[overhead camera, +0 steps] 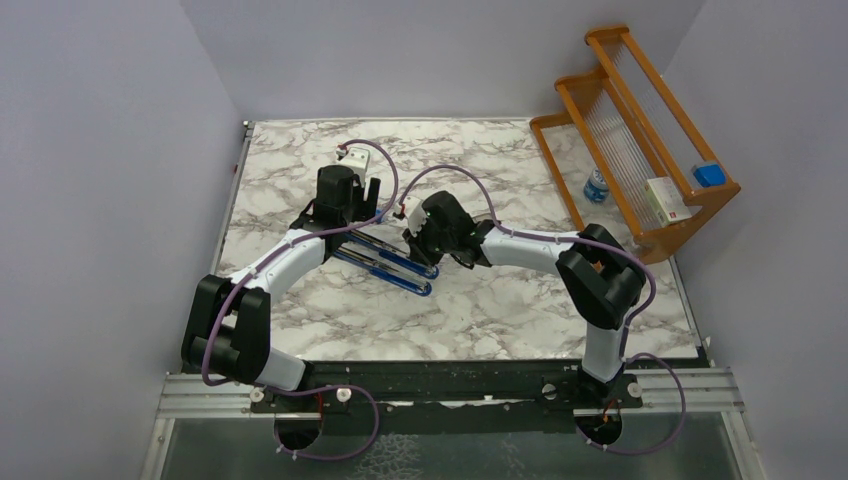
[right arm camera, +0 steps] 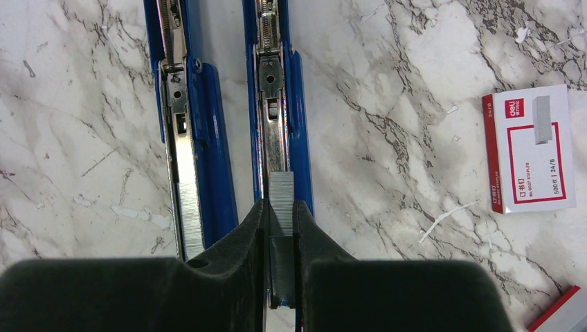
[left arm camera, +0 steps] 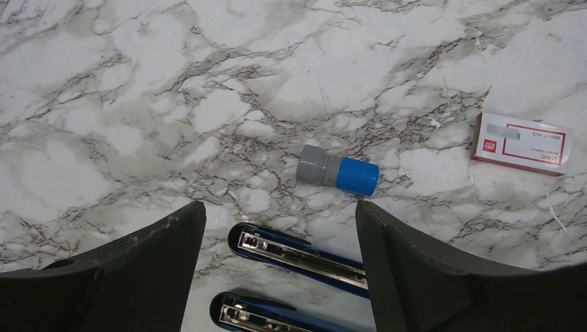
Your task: Load the staples into the stapler
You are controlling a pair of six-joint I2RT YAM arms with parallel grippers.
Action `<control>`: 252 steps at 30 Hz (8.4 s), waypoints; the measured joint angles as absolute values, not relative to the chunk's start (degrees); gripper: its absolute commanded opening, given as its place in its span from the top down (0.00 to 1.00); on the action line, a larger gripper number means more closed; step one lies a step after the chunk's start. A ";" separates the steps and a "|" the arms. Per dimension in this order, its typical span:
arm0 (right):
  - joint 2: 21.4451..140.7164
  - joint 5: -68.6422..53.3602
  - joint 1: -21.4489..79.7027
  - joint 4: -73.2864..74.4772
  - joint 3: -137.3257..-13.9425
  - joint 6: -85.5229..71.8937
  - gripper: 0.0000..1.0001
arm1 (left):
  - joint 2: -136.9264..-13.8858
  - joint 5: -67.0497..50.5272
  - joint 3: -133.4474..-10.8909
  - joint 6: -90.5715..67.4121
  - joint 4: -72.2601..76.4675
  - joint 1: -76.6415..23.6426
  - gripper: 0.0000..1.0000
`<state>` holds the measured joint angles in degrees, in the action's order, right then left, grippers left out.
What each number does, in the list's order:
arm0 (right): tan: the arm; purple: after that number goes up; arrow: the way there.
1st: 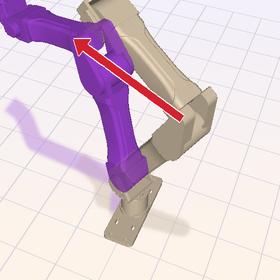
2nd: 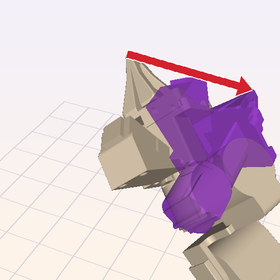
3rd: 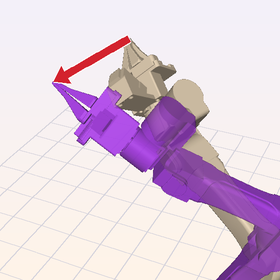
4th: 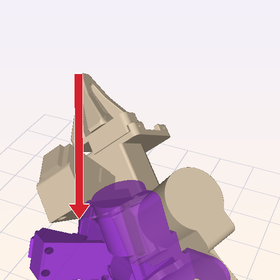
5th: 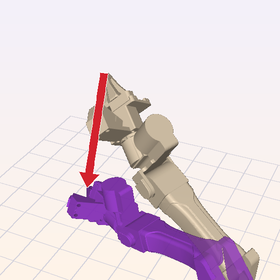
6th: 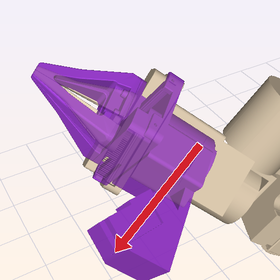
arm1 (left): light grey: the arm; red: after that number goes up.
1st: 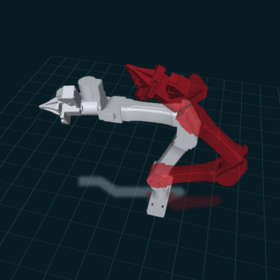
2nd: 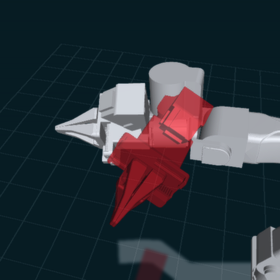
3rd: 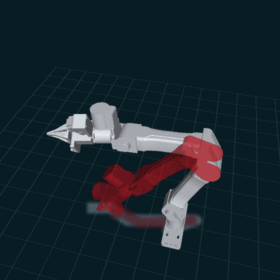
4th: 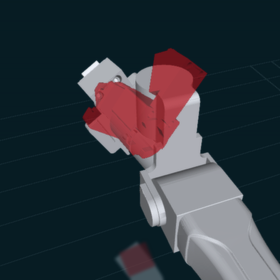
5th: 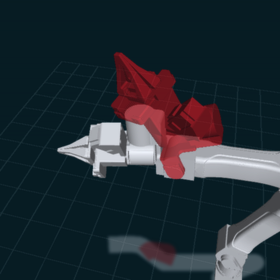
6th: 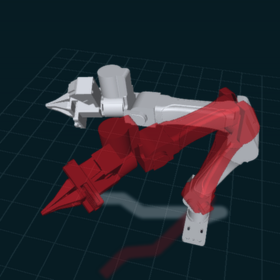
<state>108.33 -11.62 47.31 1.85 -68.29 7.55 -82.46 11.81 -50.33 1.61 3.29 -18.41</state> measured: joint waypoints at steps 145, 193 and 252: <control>104.12 -16.47 43.94 -16.62 -58.13 -10.94 0.79 | -82.46 10.94 -50.06 1.78 3.33 -18.00 0.18; 105.23 -4.27 49.93 -11.81 -59.09 -0.56 0.79 | -82.46 10.72 -50.06 1.76 3.33 -17.96 0.18; 107.28 -4.25 49.93 5.48 -68.66 2.04 0.76 | -82.46 10.52 -50.06 1.76 3.36 -17.93 0.18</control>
